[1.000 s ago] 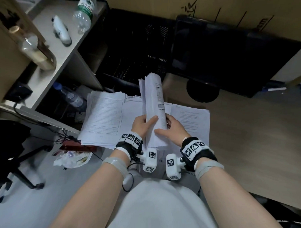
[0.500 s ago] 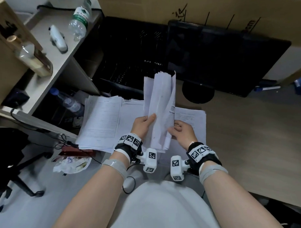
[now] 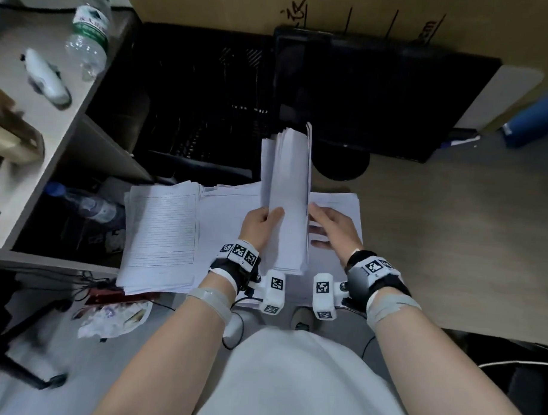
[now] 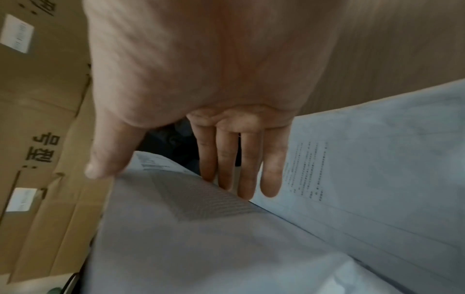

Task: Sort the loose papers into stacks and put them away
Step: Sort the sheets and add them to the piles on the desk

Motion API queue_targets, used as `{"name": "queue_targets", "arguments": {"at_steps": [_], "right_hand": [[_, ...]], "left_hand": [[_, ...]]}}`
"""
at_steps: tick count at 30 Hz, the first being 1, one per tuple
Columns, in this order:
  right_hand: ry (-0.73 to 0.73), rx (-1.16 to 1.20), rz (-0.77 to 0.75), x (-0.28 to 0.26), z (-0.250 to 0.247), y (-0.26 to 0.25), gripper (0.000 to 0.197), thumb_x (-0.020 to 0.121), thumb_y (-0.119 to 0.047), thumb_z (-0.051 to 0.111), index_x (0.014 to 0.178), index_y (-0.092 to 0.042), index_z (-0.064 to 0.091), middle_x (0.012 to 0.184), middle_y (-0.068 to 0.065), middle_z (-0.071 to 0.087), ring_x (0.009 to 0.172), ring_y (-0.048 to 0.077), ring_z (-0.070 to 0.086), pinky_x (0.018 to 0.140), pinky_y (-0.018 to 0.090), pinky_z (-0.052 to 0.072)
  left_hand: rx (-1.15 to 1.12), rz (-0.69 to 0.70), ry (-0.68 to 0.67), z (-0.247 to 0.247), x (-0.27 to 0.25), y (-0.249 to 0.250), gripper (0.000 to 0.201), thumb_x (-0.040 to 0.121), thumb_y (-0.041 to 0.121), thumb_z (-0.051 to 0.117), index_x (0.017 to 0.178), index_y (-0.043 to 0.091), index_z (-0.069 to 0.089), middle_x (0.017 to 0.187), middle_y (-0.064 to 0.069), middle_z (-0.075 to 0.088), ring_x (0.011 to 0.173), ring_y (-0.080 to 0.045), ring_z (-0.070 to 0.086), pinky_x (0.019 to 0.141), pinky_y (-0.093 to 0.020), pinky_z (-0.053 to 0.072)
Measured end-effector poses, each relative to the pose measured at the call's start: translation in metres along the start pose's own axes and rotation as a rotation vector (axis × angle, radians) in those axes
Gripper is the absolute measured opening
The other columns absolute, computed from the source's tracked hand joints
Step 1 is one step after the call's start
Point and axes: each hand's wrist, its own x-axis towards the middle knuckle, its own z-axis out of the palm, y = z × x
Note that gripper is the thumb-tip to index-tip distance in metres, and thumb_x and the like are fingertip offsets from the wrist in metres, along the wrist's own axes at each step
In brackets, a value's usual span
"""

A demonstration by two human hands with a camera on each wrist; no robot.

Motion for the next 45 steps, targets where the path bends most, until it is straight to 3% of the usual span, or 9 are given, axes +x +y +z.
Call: {"name": "queue_targets", "arguments": {"at_steps": [6,12,18,22,25,29,33,38,45], "right_hand": [[0.116,-0.261,-0.083,0.013,-0.003,-0.004,0.020,0.089,-0.025,0.068,0.106,-0.016,0.073,0.099,0.000,0.074,0.096,0.021,0.070,0.081,0.032,0.058],[0.178,-0.399,-0.209,0.014,-0.008,0.004,0.017,0.087,-0.027,0.075,0.100,-0.015,0.075,0.097,-0.005,0.073,0.093,0.010,0.066,0.091,0.023,0.049],[0.206,-0.391,-0.247,0.009,-0.006,-0.001,0.018,0.084,-0.034,0.077,0.084,-0.016,0.073,0.076,-0.006,0.070,0.070,0.008,0.062,0.069,0.022,0.048],[0.549,-0.449,-0.110,0.005,-0.039,0.012,0.022,0.093,-0.032,0.063,0.101,-0.012,0.067,0.094,0.008,0.071,0.092,0.029,0.065,0.078,0.031,0.047],[0.875,-0.428,0.022,-0.004,-0.080,0.028,0.027,0.095,-0.035,0.059,0.104,-0.011,0.065,0.101,0.015,0.071,0.097,0.037,0.065,0.075,0.035,0.044],[1.024,-0.487,-0.077,-0.003,-0.092,0.031,0.024,0.094,-0.039,0.057,0.101,-0.017,0.062,0.096,0.011,0.068,0.090,0.035,0.063,0.073,0.036,0.043],[0.782,-0.737,-0.242,0.009,-0.048,0.032,0.014,0.087,-0.035,0.064,0.092,-0.022,0.065,0.090,0.002,0.067,0.083,0.026,0.062,0.070,0.035,0.051],[0.327,-0.870,0.011,0.035,0.006,0.054,0.007,0.086,-0.026,0.063,0.092,-0.023,0.062,0.103,0.003,0.069,0.099,0.030,0.063,0.076,0.034,0.051],[0.226,-0.742,0.244,0.054,0.036,0.083,0.022,0.090,-0.029,0.062,0.110,-0.021,0.066,0.119,0.006,0.068,0.110,0.031,0.062,0.088,0.033,0.048]], "left_hand": [[-0.016,0.035,0.047,-0.001,0.010,0.011,0.040,0.097,0.034,0.059,0.066,0.015,0.041,0.063,-0.003,0.043,0.057,-0.017,0.040,0.056,-0.027,0.033],[-0.179,-0.014,-0.037,0.005,0.000,0.022,0.025,0.094,0.039,0.064,0.087,0.015,0.066,0.084,0.001,0.072,0.074,-0.014,0.069,0.068,-0.026,0.054],[-0.121,-0.043,-0.049,0.019,-0.010,0.014,0.027,0.084,0.030,0.077,0.100,0.010,0.070,0.094,-0.005,0.075,0.086,-0.021,0.072,0.072,-0.028,0.058],[-0.167,-0.095,0.104,0.014,-0.007,0.000,0.019,0.092,0.021,0.067,0.099,0.003,0.068,0.082,-0.008,0.068,0.069,-0.021,0.062,0.062,-0.026,0.049],[-0.183,-0.112,0.169,0.003,0.000,-0.012,0.017,0.091,0.021,0.067,0.099,0.006,0.069,0.093,-0.013,0.072,0.085,-0.029,0.068,0.079,-0.037,0.056],[-0.221,-0.137,0.210,-0.006,0.005,-0.019,0.032,0.090,0.025,0.069,0.111,0.000,0.069,0.105,-0.016,0.073,0.095,-0.032,0.070,0.089,-0.047,0.057],[-0.225,-0.141,0.202,-0.015,0.007,-0.020,0.036,0.091,0.025,0.068,0.117,-0.001,0.067,0.106,-0.015,0.073,0.095,-0.031,0.069,0.087,-0.042,0.057],[-0.211,-0.144,0.195,-0.040,0.010,-0.027,0.032,0.094,0.027,0.065,0.114,0.002,0.067,0.104,-0.012,0.073,0.094,-0.028,0.069,0.084,-0.036,0.056],[-0.137,-0.201,0.084,-0.060,0.017,-0.043,0.041,0.102,0.044,0.048,0.083,0.011,0.064,0.063,0.006,0.056,0.063,-0.013,0.053,0.068,-0.026,0.041]]}}
